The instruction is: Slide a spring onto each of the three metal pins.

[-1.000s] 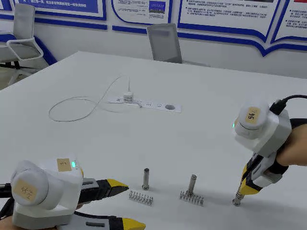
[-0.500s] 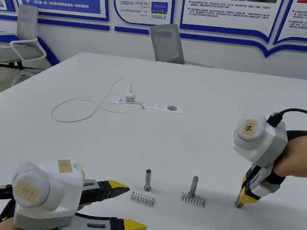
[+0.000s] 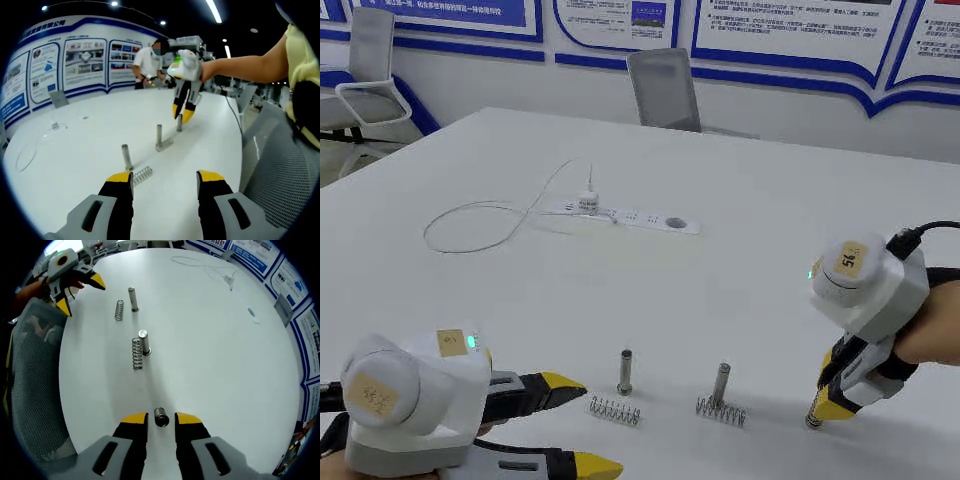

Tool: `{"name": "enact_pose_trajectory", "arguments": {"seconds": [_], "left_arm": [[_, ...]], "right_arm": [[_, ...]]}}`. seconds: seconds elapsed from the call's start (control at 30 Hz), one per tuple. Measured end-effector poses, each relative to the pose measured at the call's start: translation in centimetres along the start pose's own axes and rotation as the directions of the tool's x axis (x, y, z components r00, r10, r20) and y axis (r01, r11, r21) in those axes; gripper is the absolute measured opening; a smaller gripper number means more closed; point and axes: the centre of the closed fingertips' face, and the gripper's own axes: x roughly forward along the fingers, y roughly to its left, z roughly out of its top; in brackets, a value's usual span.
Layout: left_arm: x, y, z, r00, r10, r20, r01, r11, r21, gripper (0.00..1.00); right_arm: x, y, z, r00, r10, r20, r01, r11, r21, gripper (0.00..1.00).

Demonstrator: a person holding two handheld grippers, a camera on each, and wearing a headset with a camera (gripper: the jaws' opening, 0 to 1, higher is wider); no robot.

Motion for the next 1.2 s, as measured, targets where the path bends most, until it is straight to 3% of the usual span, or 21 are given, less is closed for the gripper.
{"name": "enact_pose_trajectory", "arguments": {"seconds": [0.27, 0.4, 0.8, 1.2], "left_arm": [[0.2, -0.1, 0.1, 1.0000, -0.005, 0.002, 0.005, 1.000, 0.003, 0.52], [0.1, 0.0, 0.1, 1.0000, -0.003, 0.002, 0.003, 1.000, 0.003, 0.52], [0.2, -0.1, 0.3, 1.0000, -0.003, 0.003, 0.003, 1.000, 0.006, 0.52], [0.3, -0.2, 0.4, 1.0000, -0.005, 0.000, 0.005, 1.000, 0.007, 0.51]], "right_arm": [[-0.8, 0.3, 1.7, 0.9987, -0.023, 0.046, 0.024, 0.999, -0.032, 0.23], [-0.5, 0.8, 2.9, 0.9970, -0.005, 0.077, 0.007, 1.000, -0.026, 0.22], [1.4, 2.6, 5.6, 0.9926, 0.037, 0.116, -0.031, 0.998, -0.048, 0.19], [3.8, 3.5, 6.4, 0.9905, 0.069, 0.119, -0.062, 0.996, -0.059, 0.15]]}}
